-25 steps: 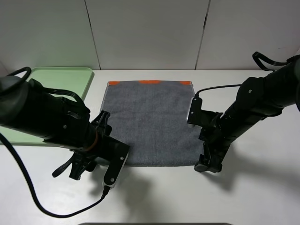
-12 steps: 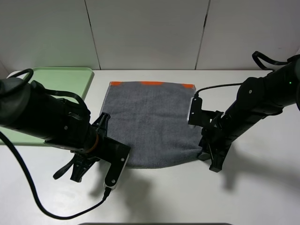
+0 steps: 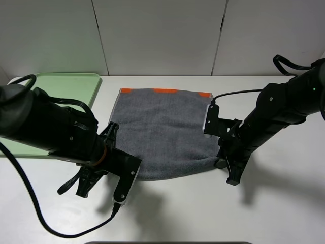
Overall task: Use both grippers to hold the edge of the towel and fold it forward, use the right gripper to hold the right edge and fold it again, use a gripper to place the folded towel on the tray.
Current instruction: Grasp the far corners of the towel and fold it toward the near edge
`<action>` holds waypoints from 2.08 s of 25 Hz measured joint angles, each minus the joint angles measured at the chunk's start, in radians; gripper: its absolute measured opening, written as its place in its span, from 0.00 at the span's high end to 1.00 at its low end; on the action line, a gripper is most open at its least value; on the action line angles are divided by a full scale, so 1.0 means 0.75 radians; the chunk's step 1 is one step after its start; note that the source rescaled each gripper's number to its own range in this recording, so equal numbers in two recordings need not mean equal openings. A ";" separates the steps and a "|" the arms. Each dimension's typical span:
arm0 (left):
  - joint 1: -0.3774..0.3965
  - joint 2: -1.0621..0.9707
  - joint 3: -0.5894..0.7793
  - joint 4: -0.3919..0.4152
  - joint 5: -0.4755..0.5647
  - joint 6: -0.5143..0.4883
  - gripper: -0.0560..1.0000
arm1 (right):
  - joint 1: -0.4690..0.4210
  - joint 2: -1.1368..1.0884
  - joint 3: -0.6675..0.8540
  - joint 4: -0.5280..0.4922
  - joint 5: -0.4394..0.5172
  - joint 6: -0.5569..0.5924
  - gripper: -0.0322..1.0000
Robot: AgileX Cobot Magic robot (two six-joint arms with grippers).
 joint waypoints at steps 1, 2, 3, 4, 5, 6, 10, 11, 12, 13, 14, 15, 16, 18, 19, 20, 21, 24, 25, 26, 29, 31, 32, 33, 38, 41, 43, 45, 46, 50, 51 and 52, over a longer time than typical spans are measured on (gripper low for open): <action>0.000 0.000 0.000 0.000 0.009 0.000 0.94 | 0.000 -0.004 0.000 0.000 0.000 0.002 0.97; 0.000 0.000 0.000 0.000 0.023 0.000 0.94 | 0.000 -0.007 0.000 0.000 0.001 0.005 0.97; 0.000 0.000 0.000 0.001 0.039 0.000 0.94 | 0.000 -0.015 0.001 0.000 0.006 0.008 0.97; 0.000 0.000 0.000 0.001 0.053 0.000 0.94 | 0.000 -0.024 0.005 -0.001 0.015 0.010 0.97; 0.000 0.000 0.000 0.004 0.068 0.000 0.94 | 0.000 -0.034 0.008 -0.003 0.030 0.014 0.97; 0.000 0.000 0.000 0.005 0.093 0.000 0.94 | 0.000 -0.049 0.012 -0.003 0.038 0.022 0.97; -0.005 -0.003 -0.004 0.007 0.149 0.000 0.94 | 0.000 -0.120 0.015 -0.002 0.044 0.077 0.97; -0.005 -0.012 -0.004 0.007 0.159 -0.002 0.94 | 0.000 -0.137 0.015 -0.002 0.049 0.087 0.97; -0.005 -0.030 -0.004 0.005 0.162 -0.006 0.94 | 0.000 -0.152 0.015 0.000 0.052 0.094 0.97; -0.005 -0.056 -0.004 0.005 0.167 -0.009 0.94 | 0.000 -0.167 0.015 0.000 0.054 0.102 0.97; -0.005 -0.083 -0.004 0.005 0.172 -0.012 0.94 | 0.000 -0.182 0.015 -0.002 0.059 0.108 0.97; -0.005 -0.118 -0.004 0.005 0.176 -0.018 0.94 | 0.000 -0.195 0.015 -0.003 0.067 0.112 0.97; -0.005 -0.154 -0.003 0.005 0.181 -0.019 0.94 | 0.000 -0.207 0.015 -0.005 0.072 0.119 0.97; -0.005 -0.222 -0.003 0.005 0.196 -0.020 0.94 | 0.000 -0.237 0.016 -0.008 0.084 0.132 0.97; -0.005 -0.259 -0.003 0.005 0.200 -0.020 0.94 | 0.000 -0.255 0.016 -0.011 0.093 0.135 0.97; -0.005 -0.297 -0.003 0.005 0.205 -0.020 0.94 | 0.000 -0.273 0.016 -0.012 0.107 0.137 0.97; -0.005 -0.334 -0.003 0.003 0.210 -0.020 0.94 | 0.000 -0.297 0.016 -0.015 0.115 0.141 0.97; -0.005 -0.433 -0.002 -0.002 0.234 -0.020 0.94 | 0.000 -0.376 0.016 -0.021 0.146 0.159 0.97; -0.005 -0.460 -0.002 -0.001 0.248 -0.020 0.94 | 0.000 -0.408 0.016 -0.025 0.151 0.175 0.97; -0.005 -0.490 -0.002 -0.001 0.259 -0.020 0.94 | 0.000 -0.440 0.016 -0.031 0.154 0.195 0.97; -0.005 -0.566 -0.002 -0.003 0.290 -0.020 0.94 | 0.000 -0.525 0.016 -0.067 0.188 0.261 0.97; -0.005 -0.608 -0.002 -0.003 0.301 -0.020 0.94 | 0.000 -0.572 0.016 -0.101 0.219 0.307 0.97; -0.005 -0.625 -0.002 -0.003 0.302 -0.020 0.94 | 0.000 -0.595 0.016 -0.118 0.235 0.336 0.97; -0.005 -0.646 -0.002 -0.004 0.304 -0.020 0.95 | 0.000 -0.618 0.016 -0.135 0.251 0.365 0.97; -0.055 -0.723 -0.002 -0.009 0.342 -0.021 0.94 | 0.004 -0.718 0.016 -0.190 0.324 0.462 0.97; -0.119 -0.750 -0.002 -0.009 0.400 -0.022 0.94 | 0.004 -0.782 0.016 -0.202 0.370 0.504 0.97; -0.160 -0.761 -0.002 -0.009 0.444 -0.038 0.95 | 0.004 -0.805 0.016 -0.204 0.385 0.519 0.97; -0.201 -0.774 -0.002 -0.011 0.481 -0.075 0.95 | 0.004 -0.849 0.016 -0.208 0.419 0.541 0.97; -0.216 -0.780 -0.002 -0.009 0.499 -0.098 0.95 | 0.004 -0.890 0.016 -0.209 0.453 0.551 0.97; -0.277 -0.793 -0.004 -0.009 0.556 -0.151 0.95 | 0.004 -0.964 0.017 -0.209 0.521 0.566 0.97; -0.284 -0.793 -0.007 -0.011 0.565 -0.168 0.95 | 0.004 -0.979 0.017 -0.209 0.535 0.576 0.97; -0.289 -0.793 -0.010 -0.014 0.570 -0.181 0.95 | 0.004 -0.989 0.017 -0.209 0.545 0.582 0.97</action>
